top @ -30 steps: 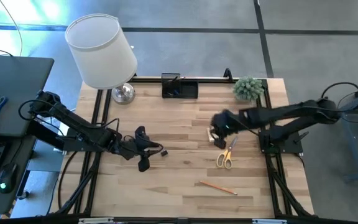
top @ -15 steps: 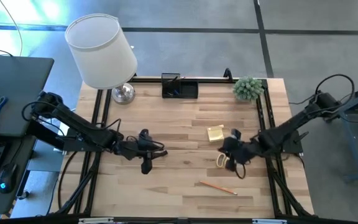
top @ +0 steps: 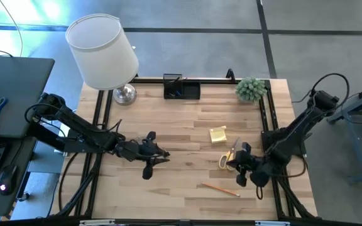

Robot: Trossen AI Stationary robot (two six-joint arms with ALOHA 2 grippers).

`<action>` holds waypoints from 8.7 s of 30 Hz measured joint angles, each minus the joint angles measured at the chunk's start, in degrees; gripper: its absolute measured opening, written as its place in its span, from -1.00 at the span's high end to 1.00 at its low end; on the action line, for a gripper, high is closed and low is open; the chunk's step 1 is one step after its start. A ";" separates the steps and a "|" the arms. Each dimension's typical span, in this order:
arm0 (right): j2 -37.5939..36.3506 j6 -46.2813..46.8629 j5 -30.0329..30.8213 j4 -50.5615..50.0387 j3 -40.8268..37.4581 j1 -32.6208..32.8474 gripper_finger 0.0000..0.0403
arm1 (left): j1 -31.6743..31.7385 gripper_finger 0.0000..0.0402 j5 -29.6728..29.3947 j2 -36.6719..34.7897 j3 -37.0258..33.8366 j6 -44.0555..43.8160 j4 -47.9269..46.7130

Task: Pick and place office supplies into organizer
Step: Put the orange pencil into the black desk organizer

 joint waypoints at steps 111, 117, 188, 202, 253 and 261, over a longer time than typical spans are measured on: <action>41.34 31.05 17.68 -6.81 12.96 17.92 0.92 | 4.17 0.52 2.46 0.00 0.04 18.06 12.41; 41.32 28.21 18.86 -7.12 12.98 15.23 0.95 | 4.17 0.52 2.43 0.00 0.04 18.09 12.44; 33.21 -1.82 4.89 14.60 13.09 -1.22 0.72 | 6.60 0.52 12.69 44.39 45.90 41.80 -48.77; 33.21 -1.82 5.40 12.28 13.09 -1.03 0.74 | 7.89 0.52 14.47 46.90 46.12 44.52 -47.94; 28.10 -11.41 16.34 9.46 13.09 4.28 0.57 | 7.93 0.99 11.39 44.73 45.90 14.46 -39.38; 27.51 3.10 28.51 5.62 11.80 9.38 0.34 | 7.91 0.99 11.00 39.31 45.97 14.51 -34.74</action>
